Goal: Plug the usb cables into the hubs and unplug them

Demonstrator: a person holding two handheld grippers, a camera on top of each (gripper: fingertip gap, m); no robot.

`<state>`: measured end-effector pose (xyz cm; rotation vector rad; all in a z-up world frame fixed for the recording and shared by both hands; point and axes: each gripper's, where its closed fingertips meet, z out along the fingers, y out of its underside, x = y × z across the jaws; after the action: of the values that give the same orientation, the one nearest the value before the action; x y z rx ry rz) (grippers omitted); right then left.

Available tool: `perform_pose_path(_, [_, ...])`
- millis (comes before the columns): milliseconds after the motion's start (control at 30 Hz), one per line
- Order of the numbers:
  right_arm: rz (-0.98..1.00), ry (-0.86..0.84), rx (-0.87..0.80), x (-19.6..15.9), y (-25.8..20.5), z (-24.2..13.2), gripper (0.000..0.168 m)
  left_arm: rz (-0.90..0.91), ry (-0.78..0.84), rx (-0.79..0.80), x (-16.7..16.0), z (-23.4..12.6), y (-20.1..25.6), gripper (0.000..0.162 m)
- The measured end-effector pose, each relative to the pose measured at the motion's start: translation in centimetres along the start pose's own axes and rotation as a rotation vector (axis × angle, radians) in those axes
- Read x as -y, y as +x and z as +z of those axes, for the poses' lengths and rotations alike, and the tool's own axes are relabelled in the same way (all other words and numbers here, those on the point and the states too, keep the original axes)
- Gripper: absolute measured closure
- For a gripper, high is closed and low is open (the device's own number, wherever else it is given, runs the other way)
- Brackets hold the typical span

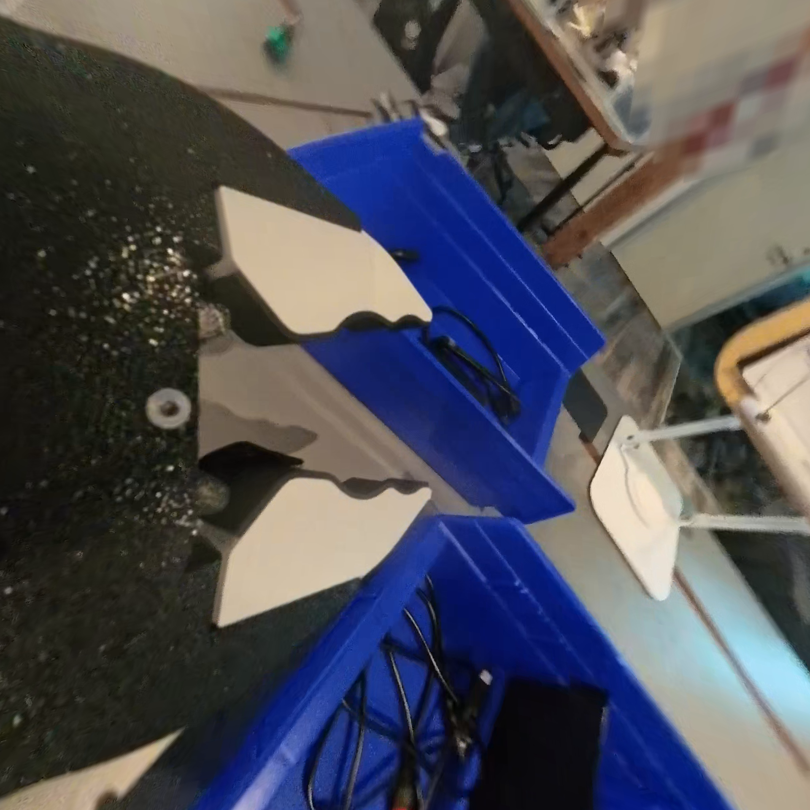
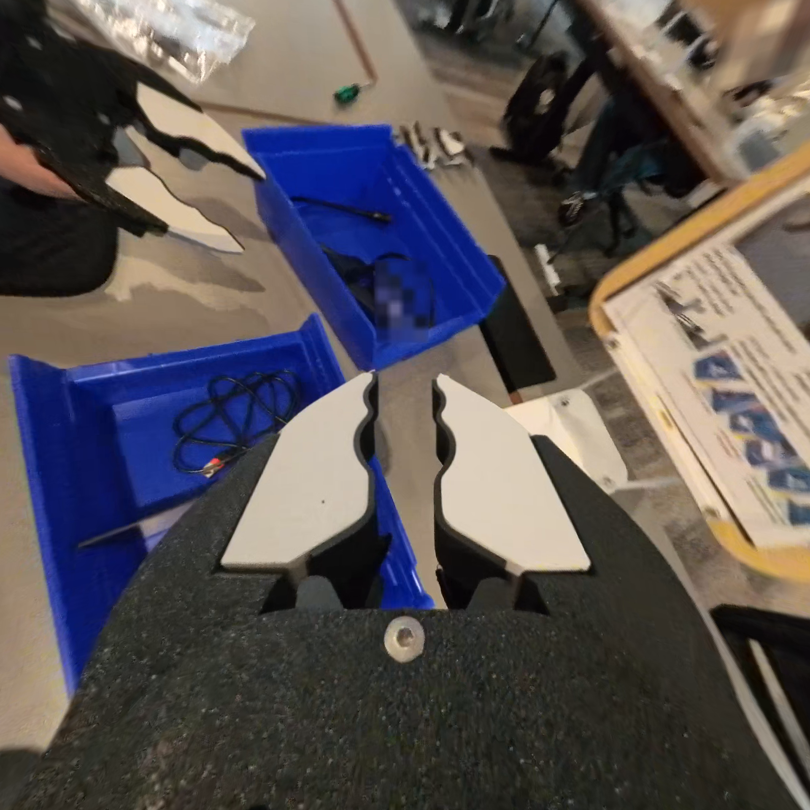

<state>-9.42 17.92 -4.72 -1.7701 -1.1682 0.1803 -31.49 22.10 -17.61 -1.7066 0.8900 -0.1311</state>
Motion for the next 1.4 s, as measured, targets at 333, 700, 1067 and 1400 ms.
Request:
perform_pose_path(333, [0.254,0.405,-0.184,-4.4,5.4,-12.2,0.151,0.310,-0.352,-0.383,-1.4,6.4,1.3,0.116])
perform_pose_path(700, [0.434,0.619,-0.173,-7.2,7.6,-15.3,0.154,0.533,-0.531,-0.549,-4.4,6.7,-1.4,0.146])
perform_pose_path(1067, [0.470,0.623,-0.211,-8.8,9.3,-15.4,0.156,0.323,-0.780,-0.421,-10.8,0.4,-11.9,0.136])
perform_pose_path(1400, [0.507,0.592,-0.126,-9.0,9.4,-12.7,0.156,-0.591,-0.708,0.101,-12.3,-2.3,-16.3,0.052])
